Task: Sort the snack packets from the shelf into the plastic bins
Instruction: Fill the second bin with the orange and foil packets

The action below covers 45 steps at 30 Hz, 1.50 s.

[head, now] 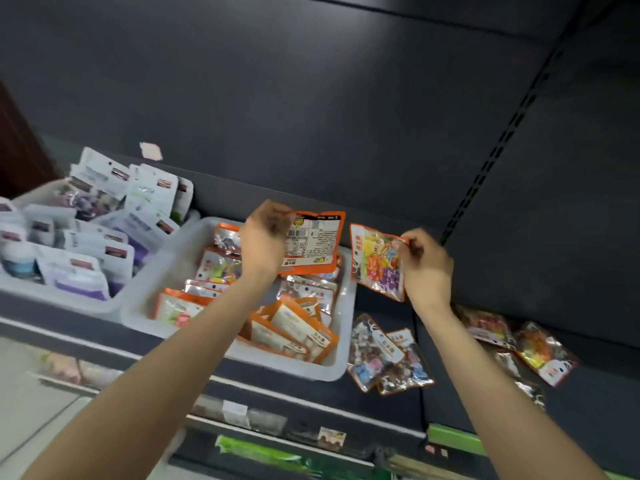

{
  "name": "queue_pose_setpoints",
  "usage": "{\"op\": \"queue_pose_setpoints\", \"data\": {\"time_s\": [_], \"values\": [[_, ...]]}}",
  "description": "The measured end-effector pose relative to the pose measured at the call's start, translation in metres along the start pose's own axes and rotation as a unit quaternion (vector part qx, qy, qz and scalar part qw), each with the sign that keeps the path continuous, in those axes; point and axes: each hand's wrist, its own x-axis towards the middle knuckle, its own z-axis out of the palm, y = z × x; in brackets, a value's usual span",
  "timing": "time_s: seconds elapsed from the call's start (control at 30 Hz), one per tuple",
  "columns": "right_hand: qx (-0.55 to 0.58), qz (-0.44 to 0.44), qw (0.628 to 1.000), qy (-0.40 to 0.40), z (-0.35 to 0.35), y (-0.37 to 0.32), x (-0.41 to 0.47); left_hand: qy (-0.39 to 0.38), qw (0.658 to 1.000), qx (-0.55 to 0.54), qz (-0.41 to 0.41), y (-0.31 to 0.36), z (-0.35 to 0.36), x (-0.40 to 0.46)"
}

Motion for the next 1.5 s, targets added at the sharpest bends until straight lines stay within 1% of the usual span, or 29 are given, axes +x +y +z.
{"op": "queue_pose_setpoints", "data": {"time_s": [0.13,0.27,0.37,0.47,0.67,0.73,0.8,0.83,0.87,0.93,1.0,1.07,1.13,1.2,1.27,1.4,1.5], "values": [[0.004,-0.02,1.0,0.014,0.052,-0.055,-0.011,0.003,0.999,0.043,-0.004,-0.037,-0.073,0.04],[-0.005,-0.045,0.999,0.027,0.094,-0.097,-0.02,-0.043,0.994,0.097,-0.041,-0.077,-0.122,0.065],[-0.021,-0.047,0.998,0.025,0.114,-0.113,-0.03,-0.086,0.988,0.123,-0.038,-0.108,-0.135,0.07],[-0.042,-0.034,0.998,0.014,0.126,-0.118,-0.039,-0.115,0.987,0.106,-0.048,-0.127,-0.134,0.072],[-0.01,0.005,0.999,-0.039,0.139,-0.13,-0.044,-0.138,0.987,0.054,-0.064,-0.128,-0.131,0.088],[0.003,0.022,0.998,-0.058,0.147,-0.132,-0.044,-0.195,0.975,0.076,-0.071,-0.134,-0.13,0.093],[0.02,0.037,0.996,-0.083,0.158,-0.132,-0.045,-0.283,0.948,0.114,-0.096,-0.145,-0.133,0.099],[0.026,0.05,0.994,-0.097,0.164,-0.132,-0.046,-0.312,0.936,0.123,-0.107,-0.15,-0.135,0.102],[0.026,0.057,0.993,-0.105,0.169,-0.133,-0.048,-0.326,0.93,0.128,-0.112,-0.152,-0.137,0.105],[0.015,0.055,0.993,-0.108,0.177,-0.134,-0.051,-0.352,0.915,0.176,-0.086,-0.149,-0.142,0.109],[0.032,0.067,0.99,-0.118,0.186,-0.132,-0.053,-0.366,0.901,0.228,-0.052,-0.141,-0.145,0.11],[0.052,0.096,0.984,-0.141,0.194,-0.128,-0.055,-0.364,0.902,0.231,-0.025,-0.137,-0.147,0.108],[0.047,0.119,0.978,-0.162,0.203,-0.125,-0.057,-0.367,0.905,0.216,-0.009,-0.138,-0.152,0.105],[-0.005,0.112,0.977,-0.184,0.213,-0.124,-0.06,-0.365,0.907,0.211,0.005,-0.142,-0.155,0.1],[-0.072,0.08,0.973,-0.204,0.223,-0.123,-0.064,-0.357,0.906,0.228,0.02,-0.144,-0.156,0.098],[-0.146,0.051,0.954,-0.258,0.231,-0.128,-0.067,-0.377,0.884,0.274,0.046,-0.147,-0.155,0.096],[-0.16,0.03,0.956,-0.245,0.219,-0.131,-0.064,-0.379,0.872,0.305,0.057,-0.144,-0.154,0.092]]}}
